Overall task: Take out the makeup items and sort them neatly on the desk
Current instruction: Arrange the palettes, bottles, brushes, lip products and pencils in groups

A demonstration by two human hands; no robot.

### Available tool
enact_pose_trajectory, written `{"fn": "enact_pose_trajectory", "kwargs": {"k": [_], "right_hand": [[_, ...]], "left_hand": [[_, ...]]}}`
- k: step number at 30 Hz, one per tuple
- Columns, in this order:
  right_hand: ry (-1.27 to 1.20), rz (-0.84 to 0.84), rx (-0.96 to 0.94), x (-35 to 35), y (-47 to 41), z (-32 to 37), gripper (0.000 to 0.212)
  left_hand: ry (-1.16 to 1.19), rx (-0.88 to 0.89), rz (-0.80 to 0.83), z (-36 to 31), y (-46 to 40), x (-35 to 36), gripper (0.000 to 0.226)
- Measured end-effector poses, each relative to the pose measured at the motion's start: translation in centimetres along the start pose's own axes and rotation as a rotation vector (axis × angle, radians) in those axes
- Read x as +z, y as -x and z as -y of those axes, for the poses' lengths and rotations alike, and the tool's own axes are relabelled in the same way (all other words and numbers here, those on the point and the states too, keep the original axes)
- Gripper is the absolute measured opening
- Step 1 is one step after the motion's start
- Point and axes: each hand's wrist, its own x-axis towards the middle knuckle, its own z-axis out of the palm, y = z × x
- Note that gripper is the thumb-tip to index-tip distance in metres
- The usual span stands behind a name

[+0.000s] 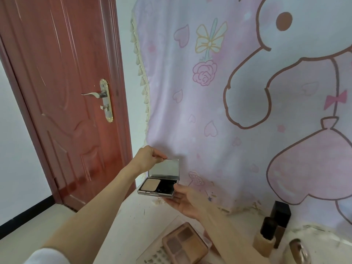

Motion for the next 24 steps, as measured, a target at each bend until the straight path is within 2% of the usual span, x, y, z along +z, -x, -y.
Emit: {"fn": "enact_pose_trajectory", "kwargs": {"k": [7, 14, 17, 20, 24], "right_hand": [[0.144, -0.006, 0.125, 0.5, -5.5, -0.3, 0.018], [0.27, -0.07, 0.209, -0.2, -9.7, -0.9, 0.021], [0.44, -0.081, 0.199, -0.7, -10.5, -1.0, 0.018], [0.702, -0.176, 0.09, -1.0, -11.1, -0.9, 0.009], [1.239, -0.342, -0.287, -2.1, -11.7, -0.3, 0.016]], "left_hand": [[-0.057, -0.075, 0.052, 4.8, -2.2, 1.6, 0.018], [-0.118, 0.0, 0.092, 7.4, -3.8, 3.3, 0.022], [-0.15, 0.046, 0.091, 8.1, -4.2, 3.8, 0.024], [-0.161, 0.066, 0.089, 8.3, -4.7, 4.3, 0.023], [-0.181, 0.115, 0.093, 8.3, -4.8, 5.2, 0.018]]}}
